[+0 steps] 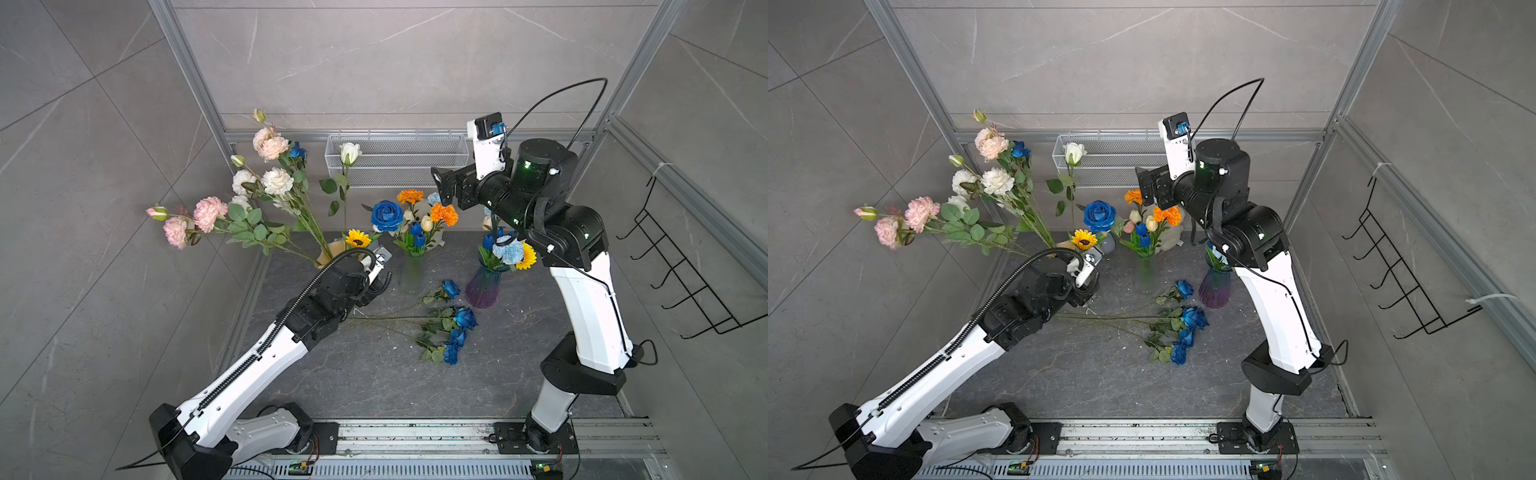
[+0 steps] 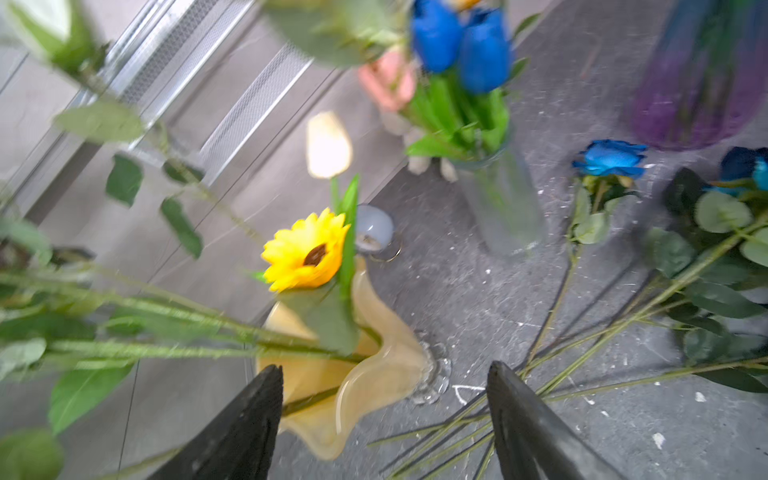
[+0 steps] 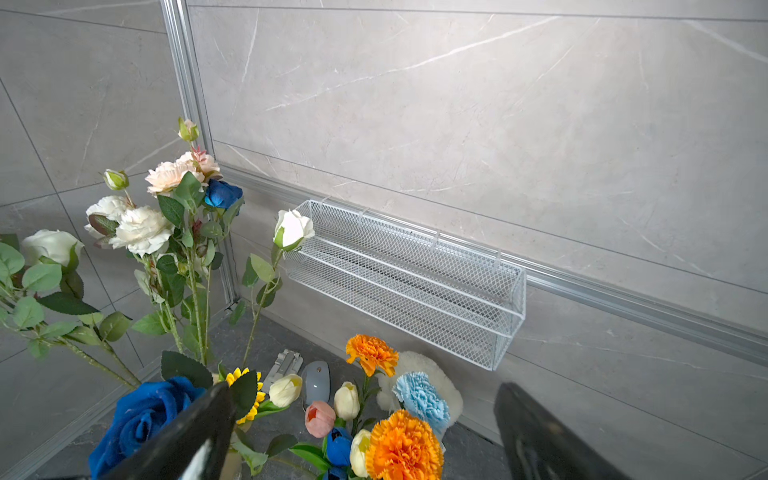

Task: Pick out blue flowers from the vase
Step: Place the flower at the center of the board, then adjust the flower in the vase.

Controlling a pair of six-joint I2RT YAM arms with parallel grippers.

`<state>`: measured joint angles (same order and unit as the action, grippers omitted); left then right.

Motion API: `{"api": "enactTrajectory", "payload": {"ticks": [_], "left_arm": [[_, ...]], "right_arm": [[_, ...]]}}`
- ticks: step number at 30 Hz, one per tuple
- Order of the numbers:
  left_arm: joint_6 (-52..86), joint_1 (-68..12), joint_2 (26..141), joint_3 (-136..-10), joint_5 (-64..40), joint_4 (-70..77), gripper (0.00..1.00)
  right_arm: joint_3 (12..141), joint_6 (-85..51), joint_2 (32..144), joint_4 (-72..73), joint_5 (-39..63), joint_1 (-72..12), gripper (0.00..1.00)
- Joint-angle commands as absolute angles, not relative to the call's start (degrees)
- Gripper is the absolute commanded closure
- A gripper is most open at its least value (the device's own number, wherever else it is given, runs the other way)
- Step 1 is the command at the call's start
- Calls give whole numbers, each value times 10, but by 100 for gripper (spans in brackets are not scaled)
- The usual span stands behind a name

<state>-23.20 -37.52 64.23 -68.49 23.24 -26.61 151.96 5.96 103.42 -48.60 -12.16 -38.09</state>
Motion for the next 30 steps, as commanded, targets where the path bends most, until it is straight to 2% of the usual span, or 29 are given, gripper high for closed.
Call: {"api": "enactTrajectory", "payload": {"ticks": [1,4,14,19,24,30], "left_arm": [[-180,-304,620,-709,190,-309,21],[-152,-255,637,-756,171,-305,21],[19,-124,809,-977,69,-316,18],[90,-109,877,-1042,60,-296,18],[144,-108,969,-1156,52,-343,18],[186,-107,1012,-1220,97,-369,18]], "right_arm": [[1509,60,998,-466,-127,-383,0],[1499,61,989,-468,-129,-382,0],[1492,48,988,-469,-103,-383,0],[1495,30,999,-464,-79,-377,0],[1462,16,989,-451,-67,-363,0],[1409,12,961,-432,-57,-345,0]]}}
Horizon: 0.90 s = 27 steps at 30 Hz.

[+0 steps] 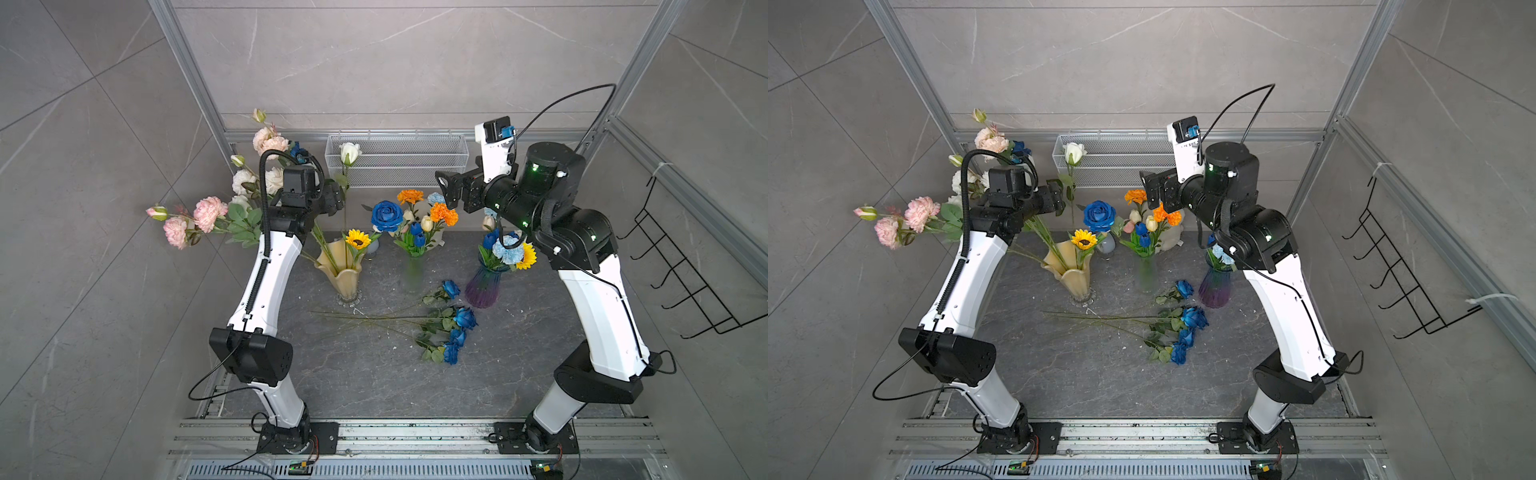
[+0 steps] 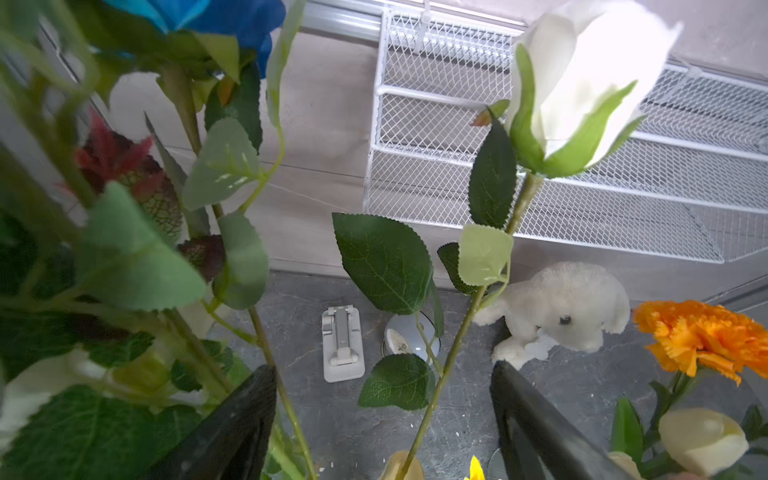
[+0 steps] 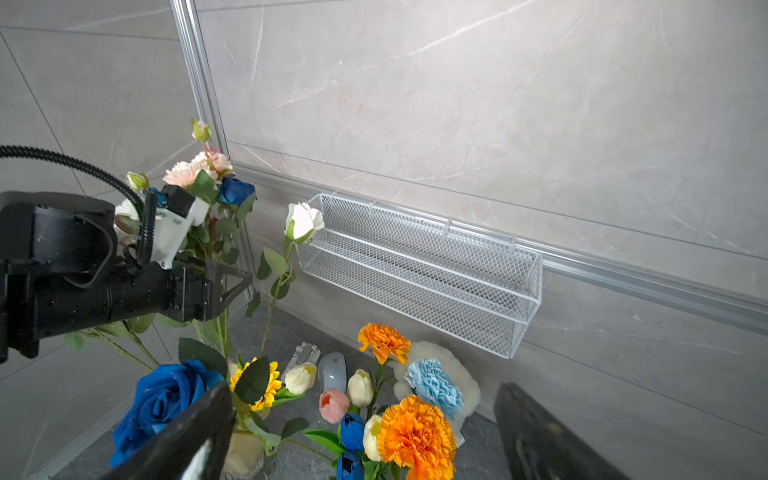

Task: Pick out blue flowers from the vase
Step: Adjust the flower in the vase.

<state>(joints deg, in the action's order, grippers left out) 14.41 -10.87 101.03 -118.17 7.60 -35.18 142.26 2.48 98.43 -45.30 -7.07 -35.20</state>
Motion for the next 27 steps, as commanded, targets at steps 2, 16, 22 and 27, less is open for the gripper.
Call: {"api": "enactTrajectory", "payload": {"ticks": [2,16,22,27], "left_arm": [[195,-107,1022,-1242,98,-380,16],[208,-107,1116,-1407,103,-484,15],[215,-107,1124,-1412,109,-508,16],[211,-107,1118,-1394,122,-501,17]], "right_arm": [[1405,11,958,-432,-54,-340,0],[1356,2,934,-411,-48,-334,0],[1337,4,923,-407,-52,-333,0],[1314,2,913,-395,-46,-330,0]]}}
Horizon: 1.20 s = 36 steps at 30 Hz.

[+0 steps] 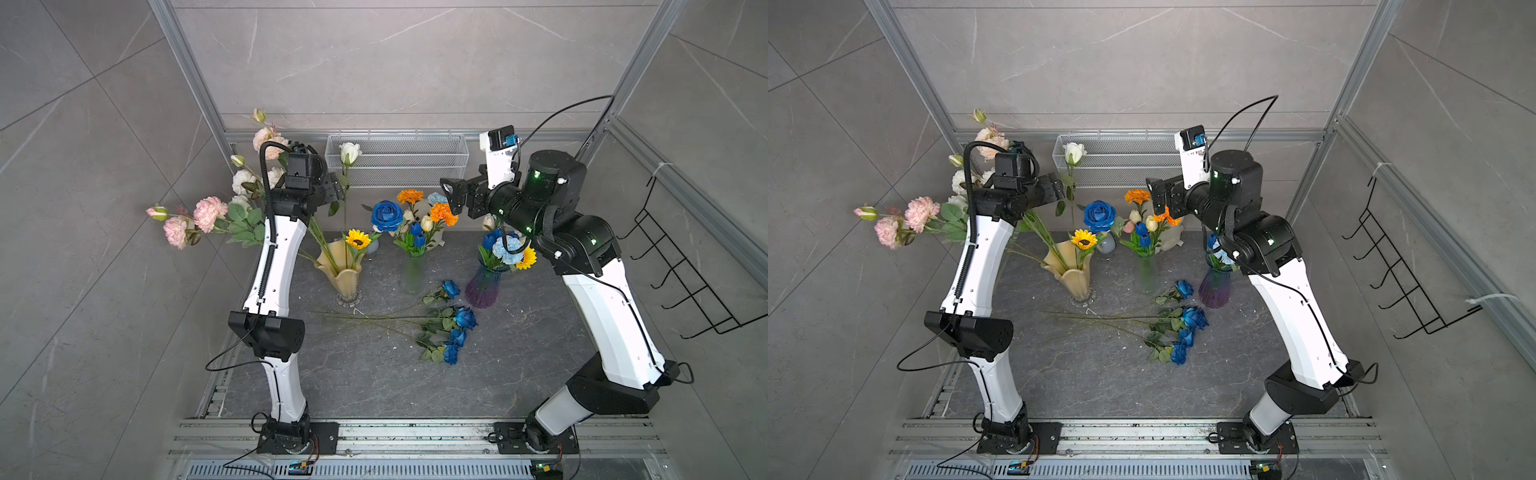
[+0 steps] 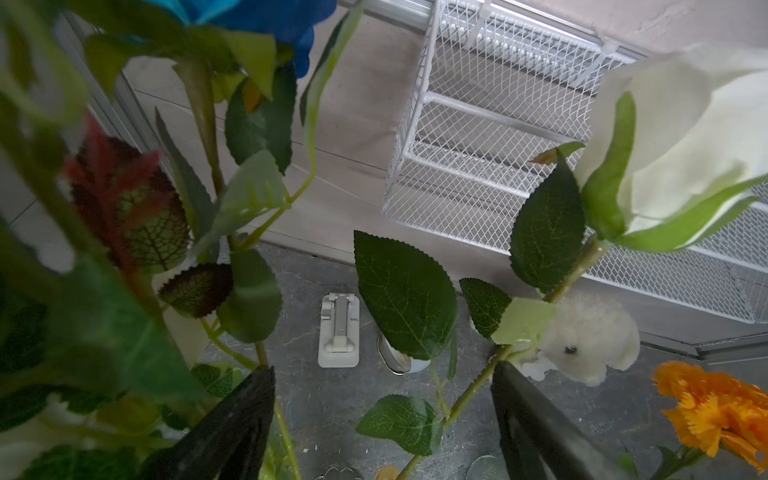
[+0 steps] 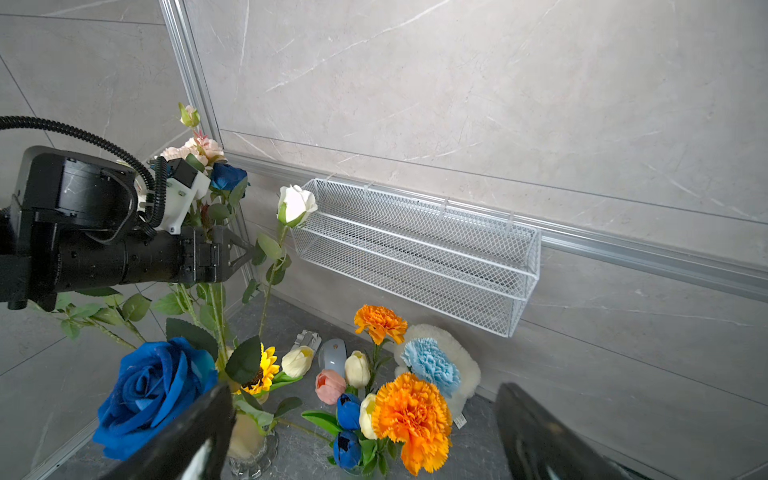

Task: Pick out blue flowers from the vase
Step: Adjust the flower in the vase.

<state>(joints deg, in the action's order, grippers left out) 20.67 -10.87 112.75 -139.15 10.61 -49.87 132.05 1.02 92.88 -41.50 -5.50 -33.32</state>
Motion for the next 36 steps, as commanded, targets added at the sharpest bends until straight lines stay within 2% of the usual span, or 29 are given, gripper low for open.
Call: {"api": "enactTrajectory", "payload": {"ticks": [1,10,14,20,23,26,28,31,36], "left_arm": [[211,-107,1119,-1395,123,-503,17],[201,-107,1119,-1389,136,-509,18],[196,-106,1119,-1389,139,-508,18],[189,-107,1119,-1385,143,-505,18],[185,-107,1119,-1385,145,-505,18],[183,-107,1118,-1384,147,-504,18],[180,-107,1118,-1382,147,-505,18],[180,-107,1112,-1373,147,-500,18],[176,-107,1105,-1360,149,-494,18]], "right_arm": [[1313,1,914,-395,-43,-330,0],[1304,12,910,-385,4,-337,0],[1278,24,887,-389,-46,-382,0],[1011,-30,736,-307,-153,-455,1],[907,-81,669,-296,-168,-470,1],[874,-112,670,-330,-157,-498,2],[843,-149,687,-325,-114,-511,2],[753,-235,701,-217,-27,-524,2],[668,-348,740,-55,-10,-547,3]]}}
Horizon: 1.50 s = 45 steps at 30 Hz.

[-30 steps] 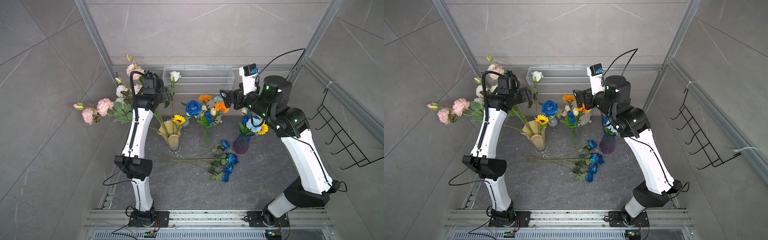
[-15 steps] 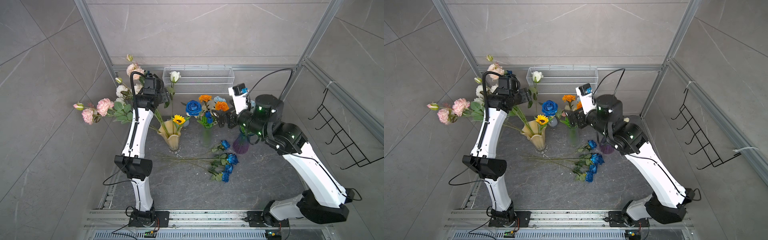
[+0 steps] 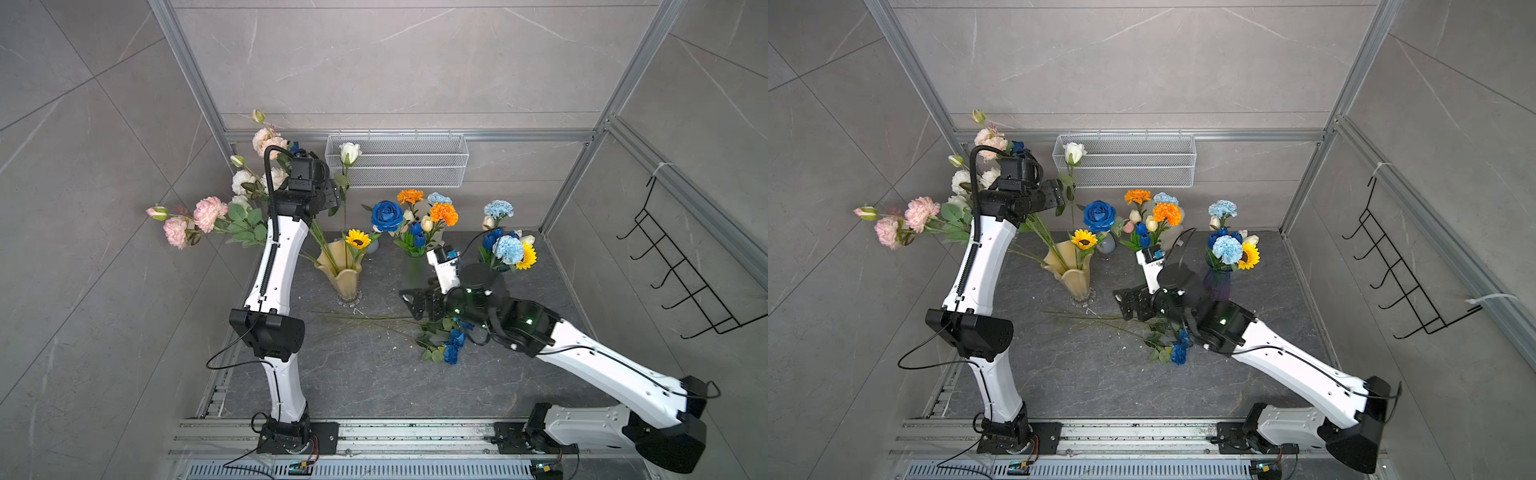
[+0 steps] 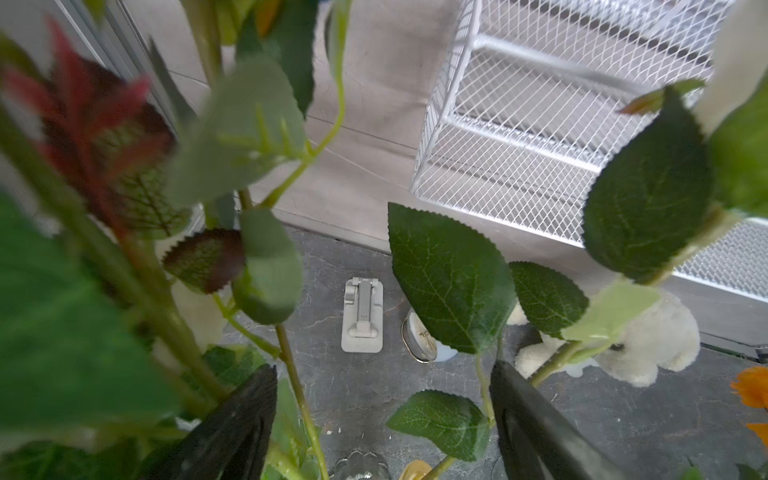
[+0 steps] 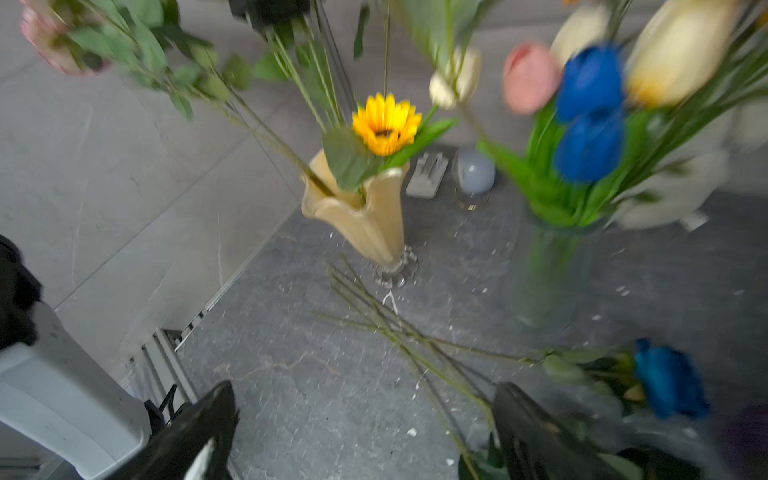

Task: Pick out blue flowers from the vase
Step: Adjust the flower in the vase.

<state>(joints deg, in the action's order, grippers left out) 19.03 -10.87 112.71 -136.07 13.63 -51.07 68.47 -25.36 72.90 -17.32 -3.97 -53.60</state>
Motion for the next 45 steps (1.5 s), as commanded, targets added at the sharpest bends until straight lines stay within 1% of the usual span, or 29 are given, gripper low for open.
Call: {"api": "enactTrajectory", "payload": {"ticks": [1,9,12,17,21,26,37,41,45], "left_arm": [[174,-107,1104,-1360,150,-494,18],[175,-106,1099,-1359,145,-495,18],[174,-107,1097,-1357,141,-501,18],[168,-107,1071,-1316,146,-478,18],[163,-107,1065,-1312,144,-480,18],[161,-107,1060,-1309,140,-481,18],[149,-106,1066,-1314,140,-486,18],[152,-106,1073,-1321,138,-483,18],[153,-106,1093,-1346,137,-493,18]], "right_arm": [[671,-356,751,-41,-16,-551,3],[675,-497,879,146,-34,-555,3],[698,-520,925,172,-54,-555,3],[754,-519,984,172,-92,-555,3],[778,-515,1015,189,-115,-553,3],[841,-512,1067,161,-126,-549,3],[938,-500,1145,88,-136,-542,11],[955,-499,1164,74,-134,-540,13],[962,-499,1175,64,-132,-534,14]]}}
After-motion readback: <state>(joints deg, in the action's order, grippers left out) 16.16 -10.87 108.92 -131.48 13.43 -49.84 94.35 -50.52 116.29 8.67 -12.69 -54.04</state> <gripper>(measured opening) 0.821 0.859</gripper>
